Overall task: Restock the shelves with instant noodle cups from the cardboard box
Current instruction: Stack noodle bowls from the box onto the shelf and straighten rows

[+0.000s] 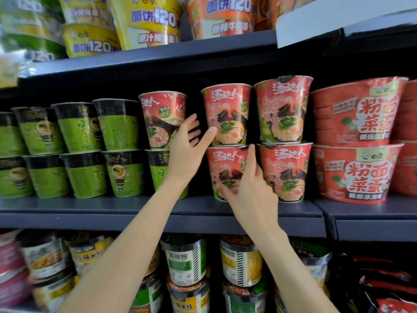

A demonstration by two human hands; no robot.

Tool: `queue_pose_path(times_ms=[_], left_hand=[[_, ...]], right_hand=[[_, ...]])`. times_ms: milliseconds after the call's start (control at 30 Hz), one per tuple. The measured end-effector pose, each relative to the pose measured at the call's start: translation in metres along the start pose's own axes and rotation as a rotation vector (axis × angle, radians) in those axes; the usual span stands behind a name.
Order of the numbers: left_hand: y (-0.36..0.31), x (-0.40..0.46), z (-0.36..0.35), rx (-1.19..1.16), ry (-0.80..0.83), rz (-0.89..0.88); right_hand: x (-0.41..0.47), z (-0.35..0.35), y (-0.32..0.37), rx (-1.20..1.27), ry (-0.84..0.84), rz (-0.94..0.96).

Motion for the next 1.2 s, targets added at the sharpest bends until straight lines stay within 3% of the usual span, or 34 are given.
queue_pose_path(times_ms=[133,233,300,400,500,633,767,1033,1200], left_hand=[[-0.007,-0.032,0.067,0.197,-0.255,-0.389],[0.017,-0.033,0.112,0.281,-0.349,-0.383],[0.041,-0.021,0.128,0.249,-0.276,-0.219],[0.069,-0.004,0.126,0.114,-0.027,0.031],[0.081,0.01,0.114,0.14,0.139,0.088],[0.087,0.029,0.105,0.317,0.198,0.025],[0.092,0.039,0.1,0.32,0.28,-0.023],[0.095,0.044,0.093,0.123,0.389,0.027],[0.081,0.069,0.088,-0.233,0.424,0.202]], right_hand=[[-0.015,0.022,0.024,0.037,-0.279,0.193],[-0.015,0.011,0.052,0.239,-0.265,0.325],[-0.008,-0.008,0.071,0.386,-0.148,0.311],[0.004,-0.047,0.09,0.413,0.057,0.199],[0.017,-0.076,0.099,0.423,0.165,0.029],[0.028,-0.095,0.104,0.347,0.155,-0.114],[0.022,-0.096,0.107,0.208,0.054,-0.162],[0.012,-0.08,0.106,0.083,-0.02,-0.182],[0.012,-0.081,0.104,0.136,0.017,-0.168]])
Point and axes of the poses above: each hand's wrist, its own x-axis towards the middle knuckle, its own z-axis out of the back of the hand, y = z × x, the point moved 6 cm from there along x, towards the middle knuckle, and after that the axes turned 8 degrees about z, right-handed, at the moved point
